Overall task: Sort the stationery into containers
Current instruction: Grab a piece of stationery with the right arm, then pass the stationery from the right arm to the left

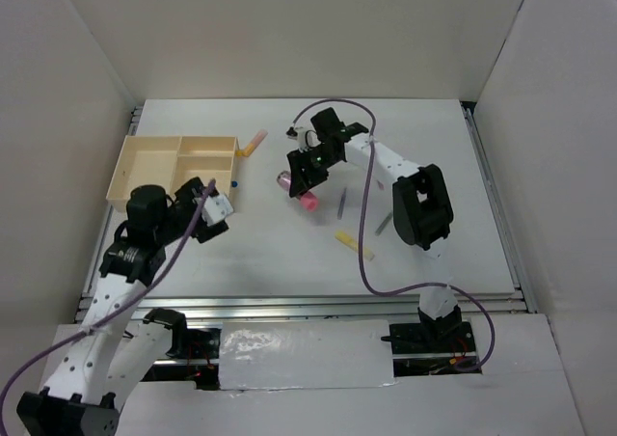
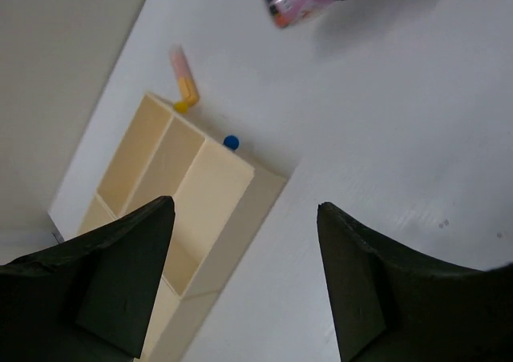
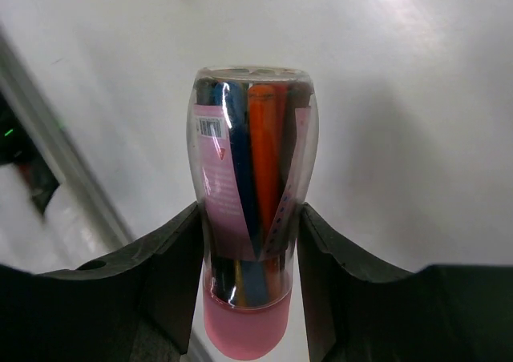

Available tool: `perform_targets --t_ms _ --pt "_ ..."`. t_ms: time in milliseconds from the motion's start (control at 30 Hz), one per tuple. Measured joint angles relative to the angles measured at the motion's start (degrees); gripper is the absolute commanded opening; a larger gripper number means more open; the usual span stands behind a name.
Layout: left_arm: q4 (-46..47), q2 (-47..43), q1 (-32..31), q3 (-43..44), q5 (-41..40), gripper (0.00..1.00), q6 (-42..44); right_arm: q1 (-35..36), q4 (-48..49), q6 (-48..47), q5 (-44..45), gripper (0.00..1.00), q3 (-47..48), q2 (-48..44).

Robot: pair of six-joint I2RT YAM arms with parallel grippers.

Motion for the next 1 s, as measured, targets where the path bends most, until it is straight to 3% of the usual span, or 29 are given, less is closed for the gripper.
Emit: perform_targets --t_ms 133,233,433,667,1000 --pt "-3.39 -6.64 -3.32 -2.75 5.84 0.84 14.4 0.96 -5.42 -3.19 -12.07 0.0 0.81 -0.79" --pt "-6.34 -6.56 -4.39 -2.25 9.09 0.85 21.92 1.97 -9.46 -5.64 -17.92 0.0 0.81 -0.79" --pt "-10.21 -4.39 -5.35 -1.68 13.29 0.86 29.14 5.03 -20.31 -11.47 -28.39 0.0 4.02 -0.61" --pt "-14.25 3.45 -10.99 4.02 13.88 0.85 29.7 6.82 -30.49 -18.34 -38.56 0.0 9.09 1.53" --pt "-15.19 7.39 -20.55 8.09 8.46 0.8 25.77 7.37 -34.18 -20.79 -41.9 0.0 9.18 4.2"
